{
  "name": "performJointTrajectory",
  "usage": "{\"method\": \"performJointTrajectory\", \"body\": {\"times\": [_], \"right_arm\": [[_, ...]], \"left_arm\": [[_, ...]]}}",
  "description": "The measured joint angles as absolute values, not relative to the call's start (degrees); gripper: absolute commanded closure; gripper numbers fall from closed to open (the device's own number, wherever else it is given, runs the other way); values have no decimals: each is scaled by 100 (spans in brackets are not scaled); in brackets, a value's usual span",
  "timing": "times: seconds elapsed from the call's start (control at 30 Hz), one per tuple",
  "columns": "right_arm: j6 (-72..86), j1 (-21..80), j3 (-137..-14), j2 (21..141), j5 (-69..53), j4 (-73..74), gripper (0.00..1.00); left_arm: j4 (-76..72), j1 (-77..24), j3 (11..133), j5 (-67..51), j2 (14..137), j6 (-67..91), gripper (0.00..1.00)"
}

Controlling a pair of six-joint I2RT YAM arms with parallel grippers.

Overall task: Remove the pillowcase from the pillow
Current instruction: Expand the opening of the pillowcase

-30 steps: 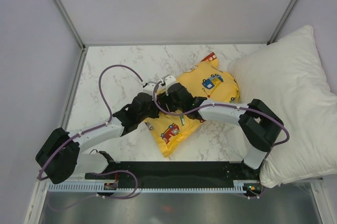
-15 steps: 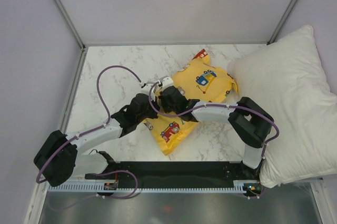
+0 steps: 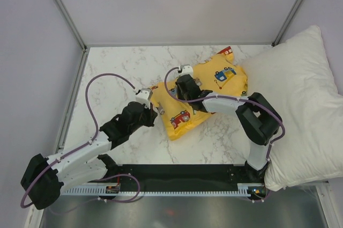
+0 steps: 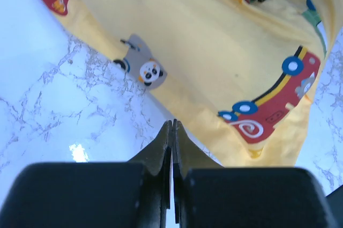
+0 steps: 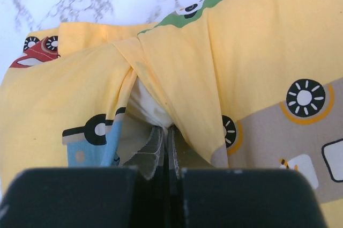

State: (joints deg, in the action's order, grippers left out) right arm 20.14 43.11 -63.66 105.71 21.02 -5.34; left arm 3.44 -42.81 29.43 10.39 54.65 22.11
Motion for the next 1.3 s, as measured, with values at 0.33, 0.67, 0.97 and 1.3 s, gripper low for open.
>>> {"method": "performJointTrajectory", "body": {"times": [0.33, 0.67, 0.97, 1.3], "right_arm": [[2167, 4241, -6313, 10506, 2198, -631, 100], [2652, 4991, -6324, 10431, 2882, -331, 100], [2847, 5129, -6316, 10361, 3081, -180, 100], [2871, 5159, -5898, 9929, 3199, -165, 100]], "left_arm": [[633, -4296, 3063, 805, 5660, 2390, 98], [54, -4423, 3402, 412, 6187, 3096, 38], [-172, -4436, 3402, 67, 6995, 3553, 43], [-401, -4292, 3444, -172, 7422, 3734, 98]]}}
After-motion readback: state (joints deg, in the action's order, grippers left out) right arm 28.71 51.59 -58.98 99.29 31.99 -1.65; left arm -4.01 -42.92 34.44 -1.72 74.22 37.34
